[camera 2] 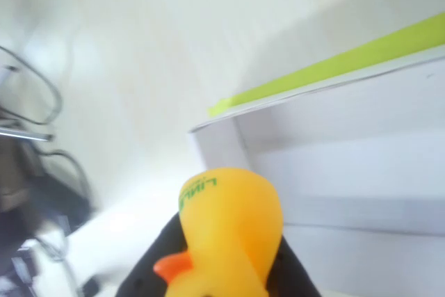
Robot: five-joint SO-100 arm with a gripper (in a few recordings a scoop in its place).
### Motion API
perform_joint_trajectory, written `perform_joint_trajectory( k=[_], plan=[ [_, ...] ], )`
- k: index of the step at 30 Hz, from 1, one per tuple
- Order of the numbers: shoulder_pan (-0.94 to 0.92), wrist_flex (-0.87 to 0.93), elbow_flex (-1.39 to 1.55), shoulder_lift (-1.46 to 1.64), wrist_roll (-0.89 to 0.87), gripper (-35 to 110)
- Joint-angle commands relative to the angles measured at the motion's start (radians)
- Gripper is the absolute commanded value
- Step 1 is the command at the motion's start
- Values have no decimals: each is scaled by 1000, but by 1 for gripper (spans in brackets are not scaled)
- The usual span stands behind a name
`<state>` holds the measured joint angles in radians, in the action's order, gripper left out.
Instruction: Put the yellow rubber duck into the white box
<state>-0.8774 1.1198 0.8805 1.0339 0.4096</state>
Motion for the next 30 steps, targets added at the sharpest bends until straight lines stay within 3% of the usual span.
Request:
perform_joint_trajectory(
  k=[1, 18, 24, 30],
  plan=[
    [-31, 31, 60, 48, 98, 0],
    [-44, -66, 253, 75, 110, 0],
    [-41, -51, 252, 74, 186, 21],
    [-34, -52, 253, 74, 216, 29]
  ],
)
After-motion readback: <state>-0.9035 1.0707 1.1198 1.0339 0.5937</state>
